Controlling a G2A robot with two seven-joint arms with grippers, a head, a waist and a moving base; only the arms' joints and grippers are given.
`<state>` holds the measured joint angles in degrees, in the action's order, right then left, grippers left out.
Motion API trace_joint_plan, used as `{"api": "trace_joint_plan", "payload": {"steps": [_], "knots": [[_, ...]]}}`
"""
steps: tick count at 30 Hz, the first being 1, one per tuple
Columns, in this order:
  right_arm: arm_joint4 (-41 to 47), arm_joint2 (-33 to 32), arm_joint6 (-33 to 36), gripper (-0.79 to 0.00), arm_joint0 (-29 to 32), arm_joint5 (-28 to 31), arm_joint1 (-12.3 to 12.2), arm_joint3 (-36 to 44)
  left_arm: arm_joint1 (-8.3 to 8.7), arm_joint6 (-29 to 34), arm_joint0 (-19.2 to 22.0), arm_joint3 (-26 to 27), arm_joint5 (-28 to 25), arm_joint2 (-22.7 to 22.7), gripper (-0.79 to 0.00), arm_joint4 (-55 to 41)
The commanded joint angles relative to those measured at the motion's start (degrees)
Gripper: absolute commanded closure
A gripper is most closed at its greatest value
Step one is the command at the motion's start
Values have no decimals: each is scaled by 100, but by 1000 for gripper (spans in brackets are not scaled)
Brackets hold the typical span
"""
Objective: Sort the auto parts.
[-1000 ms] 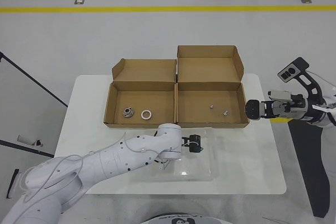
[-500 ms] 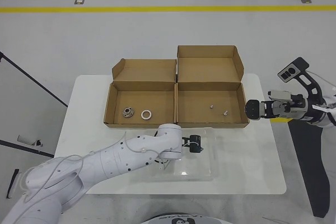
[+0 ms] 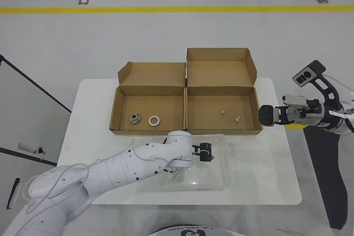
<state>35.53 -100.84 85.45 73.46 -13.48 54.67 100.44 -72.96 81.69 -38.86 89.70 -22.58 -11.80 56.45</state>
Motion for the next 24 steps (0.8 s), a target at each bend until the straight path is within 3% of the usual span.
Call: {"api": "trace_joint_plan", "payload": {"steps": [1,4,8,9,10,16,24], "knots": [[0,0,0,-785,0,0,0,0,-7,5,5,-13,5,12,-206,-5],[0,0,0,-785,0,0,0,0,-15,12,11,-23,12,24,-194,-7],[0,0,0,-785,0,0,0,0,-27,22,11,-51,22,43,-120,-11],[0,0,0,-785,0,0,0,0,-30,27,10,-60,27,40,-92,-14],[0,0,0,-785,0,0,0,0,-32,28,9,-61,28,38,0,-14],[0,0,0,-785,0,0,0,0,-21,155,63,58,155,-46,0,-53],[0,0,0,-785,0,0,0,0,141,507,381,753,507,-203,0,-234]]}}
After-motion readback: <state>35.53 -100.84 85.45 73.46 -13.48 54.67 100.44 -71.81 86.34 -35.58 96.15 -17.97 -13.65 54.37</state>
